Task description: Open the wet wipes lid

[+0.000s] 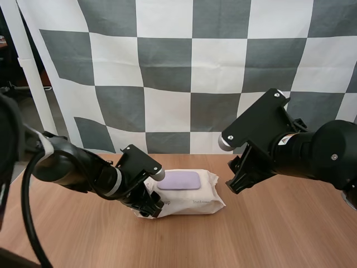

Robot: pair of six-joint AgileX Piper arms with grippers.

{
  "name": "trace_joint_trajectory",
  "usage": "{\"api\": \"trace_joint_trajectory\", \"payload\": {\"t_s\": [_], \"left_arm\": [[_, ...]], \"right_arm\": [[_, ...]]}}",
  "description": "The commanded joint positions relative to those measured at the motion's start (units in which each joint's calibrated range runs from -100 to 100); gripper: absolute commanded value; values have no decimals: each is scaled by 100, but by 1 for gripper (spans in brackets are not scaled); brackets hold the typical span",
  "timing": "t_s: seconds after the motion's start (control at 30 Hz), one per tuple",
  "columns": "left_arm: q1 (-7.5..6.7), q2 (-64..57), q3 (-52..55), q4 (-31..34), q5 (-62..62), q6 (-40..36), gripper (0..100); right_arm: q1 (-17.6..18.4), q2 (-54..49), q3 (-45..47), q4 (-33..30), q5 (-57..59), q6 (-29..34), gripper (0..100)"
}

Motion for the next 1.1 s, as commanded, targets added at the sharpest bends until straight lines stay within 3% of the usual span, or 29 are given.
{"api": "trace_joint_trajectory", "payload": {"t_s": [0.0,0.07,0.1,0.17,0.27,0.73,0.93,1.07], "left_arm": [[4,324,-58,-101,171,1289,100],[4,491,-138,-136,379,1289,86],[4,576,-166,-141,491,1289,73],[4,690,-223,-208,600,1289,48],[4,848,-301,-270,724,1289,2],[4,889,-304,-327,850,1289,0],[4,889,-304,-327,889,1289,0],[4,889,-304,-327,1056,1289,0]], "right_arm": [[-3,0,-5,121,163,-158,100],[-3,0,-5,315,371,-309,100],[-3,0,-5,427,466,-400,100],[-3,0,-5,621,606,-598,100],[-3,116,-5,972,892,-949,100],[-3,2373,-5,2785,1140,-3440,100],[-3,3213,-5,3019,1070,-4070,100],[96,3521,-5,3093,585,-4070,100]]}}
